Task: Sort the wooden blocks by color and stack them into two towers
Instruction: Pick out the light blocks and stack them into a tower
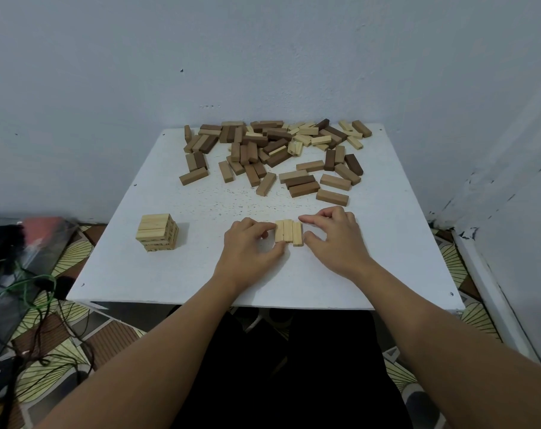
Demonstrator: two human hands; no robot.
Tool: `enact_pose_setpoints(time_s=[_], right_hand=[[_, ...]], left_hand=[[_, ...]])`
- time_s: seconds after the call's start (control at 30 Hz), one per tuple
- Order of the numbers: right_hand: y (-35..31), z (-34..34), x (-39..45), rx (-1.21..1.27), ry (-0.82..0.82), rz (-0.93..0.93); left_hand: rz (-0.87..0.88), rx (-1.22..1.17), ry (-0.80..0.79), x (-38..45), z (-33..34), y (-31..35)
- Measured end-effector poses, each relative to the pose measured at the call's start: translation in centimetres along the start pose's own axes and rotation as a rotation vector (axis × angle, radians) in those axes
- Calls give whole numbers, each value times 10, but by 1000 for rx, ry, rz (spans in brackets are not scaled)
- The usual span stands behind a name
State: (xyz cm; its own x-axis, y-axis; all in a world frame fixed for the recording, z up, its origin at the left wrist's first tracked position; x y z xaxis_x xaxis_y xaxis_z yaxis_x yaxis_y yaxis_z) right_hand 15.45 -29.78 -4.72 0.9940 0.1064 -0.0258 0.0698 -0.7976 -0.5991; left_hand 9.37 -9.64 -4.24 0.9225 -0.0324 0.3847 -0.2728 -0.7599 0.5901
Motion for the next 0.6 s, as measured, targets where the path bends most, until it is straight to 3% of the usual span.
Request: enact_pose_setpoints(time_s=[0.2,0.6], right_hand=[[-2,-6,-3,-19,-97,-37],[-3,-4,-1,-82,-53,-15]], left_hand=[[-9,-7,-26,0,-1,1],[-20,8,-49,2,-1,1]])
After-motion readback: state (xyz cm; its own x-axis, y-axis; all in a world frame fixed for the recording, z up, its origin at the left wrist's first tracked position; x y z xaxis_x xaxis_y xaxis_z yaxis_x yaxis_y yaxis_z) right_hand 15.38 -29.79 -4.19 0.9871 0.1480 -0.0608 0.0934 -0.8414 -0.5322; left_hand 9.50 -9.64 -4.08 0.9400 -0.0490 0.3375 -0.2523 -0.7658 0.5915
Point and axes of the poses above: each hand's wrist, its own x-axis towards the middle knuckle, its own z-axis out of the palm, y = z × x, the point moved 2 cm from there along x, towards the middle knuckle, and after that the axes turned 12 degrees about z, right-handed, at the moved point
